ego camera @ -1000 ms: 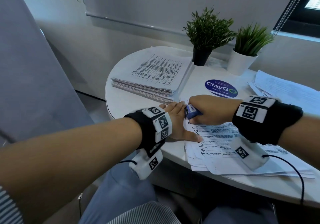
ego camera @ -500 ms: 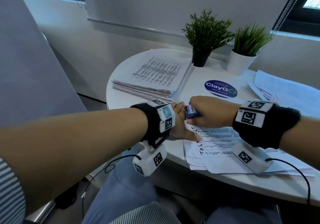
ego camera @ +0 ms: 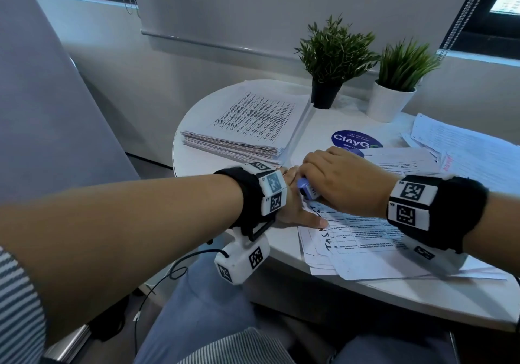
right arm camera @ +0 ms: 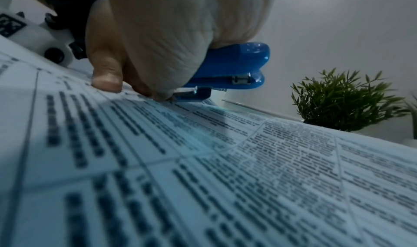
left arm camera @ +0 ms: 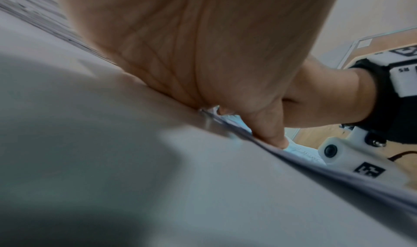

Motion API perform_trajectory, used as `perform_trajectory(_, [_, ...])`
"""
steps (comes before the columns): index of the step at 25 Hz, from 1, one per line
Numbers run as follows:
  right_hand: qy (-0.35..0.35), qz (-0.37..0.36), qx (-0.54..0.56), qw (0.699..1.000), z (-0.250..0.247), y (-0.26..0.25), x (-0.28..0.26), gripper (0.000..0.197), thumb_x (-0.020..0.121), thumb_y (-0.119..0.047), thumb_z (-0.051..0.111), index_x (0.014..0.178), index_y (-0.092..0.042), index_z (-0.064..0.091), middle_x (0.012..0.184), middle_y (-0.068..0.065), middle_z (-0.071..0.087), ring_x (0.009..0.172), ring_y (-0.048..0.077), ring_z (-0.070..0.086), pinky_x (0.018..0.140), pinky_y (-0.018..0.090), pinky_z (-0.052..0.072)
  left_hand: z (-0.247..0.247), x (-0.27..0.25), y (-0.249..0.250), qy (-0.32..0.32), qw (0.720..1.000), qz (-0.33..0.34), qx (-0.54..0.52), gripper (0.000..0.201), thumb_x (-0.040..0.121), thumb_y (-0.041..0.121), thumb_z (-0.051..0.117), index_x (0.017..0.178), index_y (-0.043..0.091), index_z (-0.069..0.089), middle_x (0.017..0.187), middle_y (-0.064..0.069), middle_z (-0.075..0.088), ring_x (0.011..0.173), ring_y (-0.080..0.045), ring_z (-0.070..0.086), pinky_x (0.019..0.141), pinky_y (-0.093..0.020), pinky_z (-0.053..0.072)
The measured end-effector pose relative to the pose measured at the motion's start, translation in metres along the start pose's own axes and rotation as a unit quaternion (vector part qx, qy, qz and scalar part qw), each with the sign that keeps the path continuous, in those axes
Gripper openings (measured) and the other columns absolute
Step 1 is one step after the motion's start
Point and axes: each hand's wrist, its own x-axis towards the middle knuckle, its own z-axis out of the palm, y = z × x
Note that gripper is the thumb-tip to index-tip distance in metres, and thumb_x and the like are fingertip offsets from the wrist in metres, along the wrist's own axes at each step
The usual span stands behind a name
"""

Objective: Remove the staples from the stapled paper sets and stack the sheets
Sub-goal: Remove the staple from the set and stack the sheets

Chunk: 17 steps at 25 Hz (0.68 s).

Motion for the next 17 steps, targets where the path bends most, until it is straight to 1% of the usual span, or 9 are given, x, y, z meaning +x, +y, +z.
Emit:
perform_trajectory(3, [0.004,-0.02,-0.033,0.999,-0.001,0.0,-0.001,0.028,0.097,-0.023,0.041,0.111,-0.005,0.057,0.101,0.012,0.062,0.085,0.029,0.058,0.079,0.043,0.049,0.004,0.003,-0.001,-0.016,1.0,-0.017,0.012,0.083,0.081,0.073,0.051,0.145,0.022,0.037,0.153,-0.012,0.023,0.143,-0.03,0.018,0.119,-0.038,0.012])
perform_trajectory(5, [0.013,-0.045,-0.062,0.997,-0.001,0.0,-0.002,0.031,0.096,-0.019,0.035,0.111,-0.003,0.057,0.103,0.014,0.063,0.086,0.032,0.06,0.082,0.045,0.049,0.004,0.006,-0.001,0.008,1.0,0.009,0.016,0.073,0.079,0.073,0.054,0.128,0.02,0.054,0.141,-0.01,0.042,0.135,-0.029,0.034,0.116,-0.041,0.022])
perform_trajectory(7, [0.01,-0.056,-0.079,0.995,-0.002,0.0,-0.002,0.029,0.095,-0.019,0.041,0.11,-0.003,0.058,0.103,0.015,0.064,0.087,0.032,0.061,0.081,0.045,0.05,0.003,0.008,-0.002,0.036,0.999,0.029,0.009,0.066,0.079,0.074,0.054,0.118,0.021,0.06,0.135,-0.008,0.048,0.129,-0.027,0.039,0.114,-0.042,0.026])
perform_trajectory(8, [-0.008,-0.042,-0.061,0.997,-0.005,-0.001,-0.001,0.028,0.093,-0.023,0.045,0.109,-0.004,0.058,0.101,0.013,0.063,0.085,0.031,0.061,0.078,0.043,0.05,0.004,0.007,-0.003,0.034,0.999,0.027,0.006,0.069,0.079,0.075,0.053,0.124,0.024,0.057,0.14,-0.008,0.044,0.133,-0.027,0.035,0.117,-0.042,0.022])
perform_trajectory(10, [-0.048,0.028,0.043,0.998,-0.012,-0.004,0.003,0.029,0.092,-0.037,0.051,0.103,-0.01,0.054,0.093,0.0,0.056,0.079,0.023,0.058,0.067,0.032,0.046,0.004,0.005,-0.004,0.006,1.0,0.002,0.008,0.082,0.08,0.075,0.049,0.146,0.027,0.036,0.155,-0.009,0.023,0.144,-0.026,0.017,0.118,-0.038,0.01])
perform_trajectory(12, [-0.135,0.158,0.187,0.96,-0.016,-0.003,0.01,0.03,0.091,-0.044,0.055,0.092,-0.016,0.046,0.083,-0.008,0.048,0.072,0.017,0.051,0.058,0.027,0.036,0.007,0.005,-0.003,-0.017,0.999,-0.039,-0.007,0.102,0.079,0.077,0.048,0.155,0.023,0.008,0.163,-0.007,0.0,0.149,-0.025,-0.001,0.118,-0.038,0.001])
perform_trajectory(13, [-0.18,0.199,0.228,0.936,-0.018,-0.001,0.015,0.032,0.09,-0.044,0.057,0.089,-0.014,0.046,0.08,-0.005,0.05,0.069,0.017,0.049,0.056,0.028,0.034,0.008,0.005,-0.003,-0.023,0.998,-0.059,-0.012,0.11,0.077,0.079,0.048,0.155,0.019,-0.002,0.163,-0.007,-0.007,0.149,-0.025,-0.008,0.118,-0.039,-0.003])
perform_trajectory(15, [-0.234,0.236,0.26,0.907,-0.019,0.002,0.026,0.035,0.089,-0.043,0.061,0.088,-0.008,0.054,0.08,0.002,0.056,0.065,0.017,0.047,0.057,0.03,0.035,0.012,0.008,-0.004,-0.023,0.997,-0.073,-0.011,0.117,0.076,0.08,0.047,0.154,0.011,-0.008,0.163,-0.007,-0.011,0.149,-0.024,-0.011,0.118,-0.04,-0.006])
perform_trajectory(17, [-0.279,0.255,0.26,0.889,-0.022,0.003,0.035,0.034,0.088,-0.043,0.063,0.082,-0.011,0.055,0.08,0.002,0.056,0.064,0.013,0.047,0.056,0.028,0.035,0.012,0.007,-0.003,-0.01,0.997,-0.072,-0.01,0.117,0.077,0.079,0.048,0.154,0.008,-0.004,0.163,-0.008,-0.006,0.15,-0.024,-0.006,0.118,-0.039,-0.004])
